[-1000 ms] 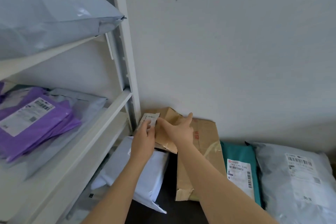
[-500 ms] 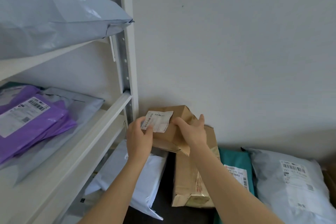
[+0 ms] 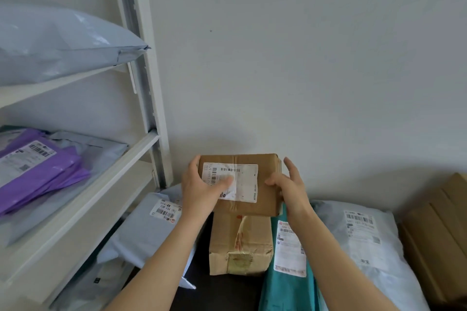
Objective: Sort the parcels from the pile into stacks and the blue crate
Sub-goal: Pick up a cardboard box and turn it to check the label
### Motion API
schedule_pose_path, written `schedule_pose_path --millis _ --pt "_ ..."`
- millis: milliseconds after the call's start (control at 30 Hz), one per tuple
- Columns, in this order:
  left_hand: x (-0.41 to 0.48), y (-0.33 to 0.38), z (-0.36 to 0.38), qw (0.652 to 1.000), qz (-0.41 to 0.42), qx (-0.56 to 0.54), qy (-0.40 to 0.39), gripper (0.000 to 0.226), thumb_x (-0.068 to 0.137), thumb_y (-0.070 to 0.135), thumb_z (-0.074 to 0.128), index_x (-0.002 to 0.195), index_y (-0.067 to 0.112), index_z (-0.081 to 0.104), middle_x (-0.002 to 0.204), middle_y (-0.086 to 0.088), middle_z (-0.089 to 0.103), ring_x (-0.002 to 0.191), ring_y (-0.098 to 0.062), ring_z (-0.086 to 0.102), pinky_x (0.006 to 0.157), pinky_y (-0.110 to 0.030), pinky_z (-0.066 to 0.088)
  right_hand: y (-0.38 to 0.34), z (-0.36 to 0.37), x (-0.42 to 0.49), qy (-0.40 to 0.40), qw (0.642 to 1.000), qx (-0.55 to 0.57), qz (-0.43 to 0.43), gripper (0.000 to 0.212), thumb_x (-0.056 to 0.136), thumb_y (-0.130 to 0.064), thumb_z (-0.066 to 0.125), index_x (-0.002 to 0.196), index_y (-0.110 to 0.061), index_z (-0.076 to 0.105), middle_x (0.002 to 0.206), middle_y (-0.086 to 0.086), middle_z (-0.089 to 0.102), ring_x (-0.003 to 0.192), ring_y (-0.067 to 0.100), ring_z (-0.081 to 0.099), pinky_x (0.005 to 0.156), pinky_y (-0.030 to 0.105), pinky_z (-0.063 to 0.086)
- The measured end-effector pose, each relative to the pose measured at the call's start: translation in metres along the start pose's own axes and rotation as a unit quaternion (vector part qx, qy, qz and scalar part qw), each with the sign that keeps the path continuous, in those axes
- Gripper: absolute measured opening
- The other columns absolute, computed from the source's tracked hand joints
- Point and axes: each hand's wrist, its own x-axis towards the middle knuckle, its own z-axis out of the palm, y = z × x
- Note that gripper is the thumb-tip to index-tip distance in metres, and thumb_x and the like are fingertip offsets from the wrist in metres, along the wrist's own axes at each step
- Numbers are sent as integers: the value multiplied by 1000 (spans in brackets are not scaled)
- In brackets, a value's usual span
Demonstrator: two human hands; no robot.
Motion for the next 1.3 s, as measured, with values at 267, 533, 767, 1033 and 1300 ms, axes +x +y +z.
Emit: schedule_pose_path --millis 267,533,767,1033,1300 --pt "-35 21 21 985 -86 -148 -16 91 75 30 81 148 23 28 144 1 42 133 -21 42 108 -44 38 5 -48 -16 18 996 90 -10 69 84 -5 54 142 -37 34 115 3 59 97 19 57 74 36 50" --pt "-71 41 50 910 -195 -346 -123 68 58 33 82 119 34 54 119 -2 66 112 -25 60 90 -49 49 23 -54 -23 -56 978 198 10 84 58 -15 59 139 -25 39 118 14 57 99 28 56 90 52 49" --pt "-67 45 48 918 -187 -332 -112 51 78 8 73 120 27 51 111 -6 67 100 -26 64 71 -38 53 26 -79 -27 -133 985 107 32 89 53 -31 78 135 -28 42 128 7 56 117 25 53 95 49 49" --pt "-69 46 54 937 -156 -257 -179 42 76 -1 66 111 24 62 101 -2 74 97 -26 68 84 -44 55 10 -93 -30 -109 993 -47 12 66 82 -30 72 141 -32 43 121 -3 66 110 16 62 87 32 48" --pt "-73 49 63 940 -138 -237 -205 43 75 -2 67 109 24 63 100 -1 74 94 -26 69 84 -43 56 9 -92 -35 -71 997 7 13 51 82 -16 71 129 -22 54 109 0 72 96 19 69 73 31 55"
